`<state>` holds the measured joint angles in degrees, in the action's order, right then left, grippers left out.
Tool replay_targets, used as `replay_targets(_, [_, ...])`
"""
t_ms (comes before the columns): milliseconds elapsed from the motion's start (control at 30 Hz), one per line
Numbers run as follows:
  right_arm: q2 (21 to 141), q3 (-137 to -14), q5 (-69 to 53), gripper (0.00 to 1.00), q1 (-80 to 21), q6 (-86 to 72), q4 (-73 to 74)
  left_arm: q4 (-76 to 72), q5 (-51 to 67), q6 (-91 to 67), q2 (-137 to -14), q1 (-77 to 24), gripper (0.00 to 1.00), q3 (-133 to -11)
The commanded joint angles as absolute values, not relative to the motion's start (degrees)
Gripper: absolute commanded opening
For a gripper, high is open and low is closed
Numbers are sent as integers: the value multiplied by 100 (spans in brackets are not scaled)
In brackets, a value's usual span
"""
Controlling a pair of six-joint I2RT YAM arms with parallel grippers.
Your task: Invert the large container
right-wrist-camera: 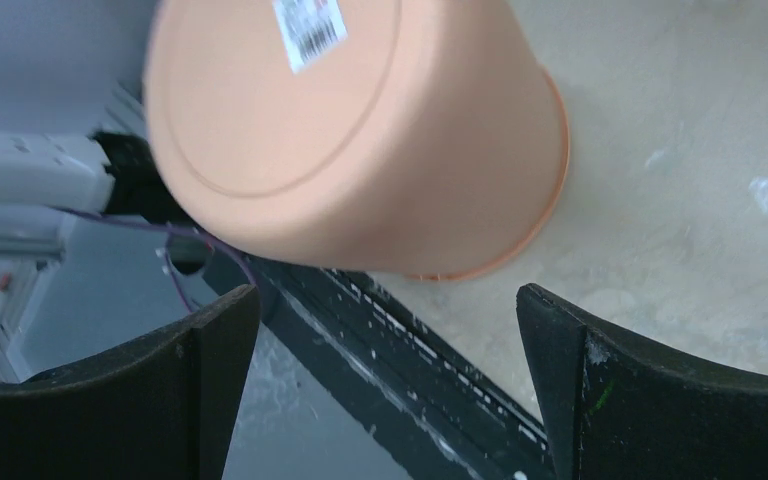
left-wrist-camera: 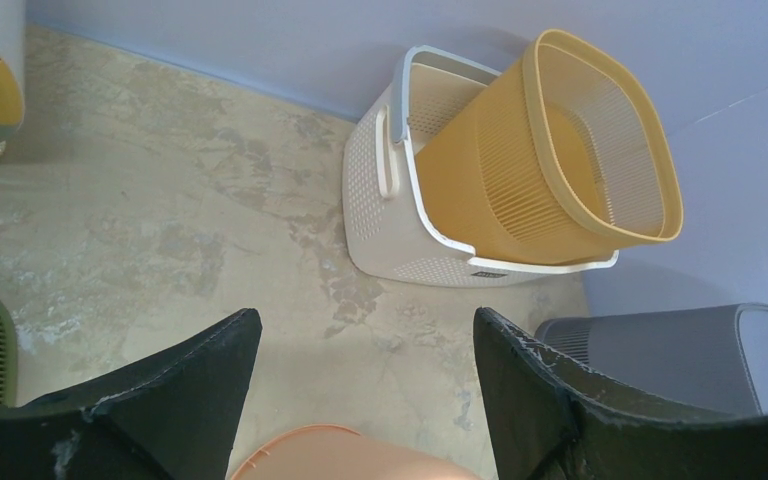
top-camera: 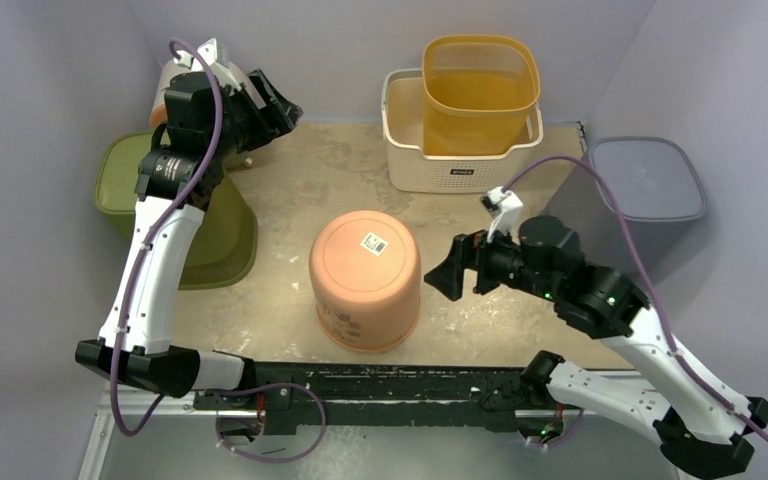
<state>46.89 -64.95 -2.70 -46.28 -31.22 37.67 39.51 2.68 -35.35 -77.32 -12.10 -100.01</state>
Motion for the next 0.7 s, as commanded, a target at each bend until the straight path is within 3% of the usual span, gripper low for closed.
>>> replay_targets(0, [4810,-6047,-802,100,-4692,-2961,3869,3836,474,-3475,-7982,-1239,75,-10509])
replay_targets(233, [5087,-5746,-1204,100,-4960,-2922,3579,3759,559,-3448,-8154,-1239,76,-10694])
replay_targets(400, [5590,-5714,-1125,100,-5751,-3294,3166,3797,495,-3387,-8292,-1239,76,-11052])
replay_targets(533, [6068,-5619,-673,100,-6609,-3977,2575,3775,507,-3437,-8404,-1239,76,-11368])
replay_targets(667, [6558,-5732,686,100,-7020,-4841,2581,3623,560,-3546,-8266,-1239,76,-11205])
